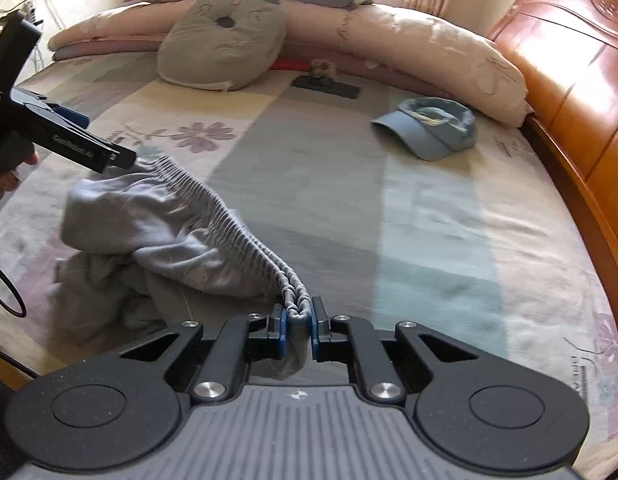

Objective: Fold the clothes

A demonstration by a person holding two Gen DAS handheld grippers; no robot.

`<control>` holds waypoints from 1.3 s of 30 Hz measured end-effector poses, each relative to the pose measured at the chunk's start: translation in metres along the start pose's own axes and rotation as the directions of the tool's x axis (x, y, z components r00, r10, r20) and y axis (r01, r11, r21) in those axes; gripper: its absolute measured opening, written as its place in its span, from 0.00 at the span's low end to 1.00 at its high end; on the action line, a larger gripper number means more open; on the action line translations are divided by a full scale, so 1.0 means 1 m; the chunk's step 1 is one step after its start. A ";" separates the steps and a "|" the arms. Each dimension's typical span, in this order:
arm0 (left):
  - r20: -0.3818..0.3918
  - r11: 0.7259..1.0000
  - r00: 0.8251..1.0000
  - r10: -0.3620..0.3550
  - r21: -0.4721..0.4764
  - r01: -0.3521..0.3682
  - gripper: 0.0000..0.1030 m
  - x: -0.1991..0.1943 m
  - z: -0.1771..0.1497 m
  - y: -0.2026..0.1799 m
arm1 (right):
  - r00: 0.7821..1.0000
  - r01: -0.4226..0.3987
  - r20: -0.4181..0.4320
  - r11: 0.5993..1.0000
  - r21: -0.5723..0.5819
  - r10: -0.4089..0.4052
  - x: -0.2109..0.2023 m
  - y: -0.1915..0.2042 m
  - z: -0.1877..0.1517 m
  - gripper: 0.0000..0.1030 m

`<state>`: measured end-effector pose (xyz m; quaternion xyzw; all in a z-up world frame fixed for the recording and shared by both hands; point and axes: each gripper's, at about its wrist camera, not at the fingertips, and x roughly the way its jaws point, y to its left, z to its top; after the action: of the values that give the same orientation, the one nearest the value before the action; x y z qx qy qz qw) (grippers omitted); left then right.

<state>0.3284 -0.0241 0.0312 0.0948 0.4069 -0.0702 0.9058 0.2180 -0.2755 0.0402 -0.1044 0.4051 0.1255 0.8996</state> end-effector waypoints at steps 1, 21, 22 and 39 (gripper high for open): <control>0.004 1.000 1.000 -0.003 -0.001 0.003 0.99 0.000 0.003 -0.006 | 1.000 0.003 -0.005 1.000 0.005 -0.003 0.000 -0.010 -0.002 0.12; -0.006 0.994 0.994 -0.107 0.006 0.107 0.99 -0.018 -0.002 -0.059 | 0.976 -0.218 -0.010 0.975 -0.047 0.218 0.023 -0.086 -0.013 0.47; -0.011 0.994 0.994 -0.111 0.006 0.111 0.99 -0.020 -0.004 -0.058 | 0.965 -0.260 0.007 0.962 -0.080 0.261 0.026 -0.081 -0.005 0.47; -0.060 0.992 0.998 0.019 -0.122 -0.026 0.99 -0.060 -0.053 -0.023 | 0.657 -0.746 -0.223 0.576 -0.336 0.721 0.130 -0.015 0.059 0.59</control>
<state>0.2462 -0.0315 0.0389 0.0456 0.4358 -0.0319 0.8983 0.3471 -0.2548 -0.0186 -0.1122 0.4047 0.5623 0.7124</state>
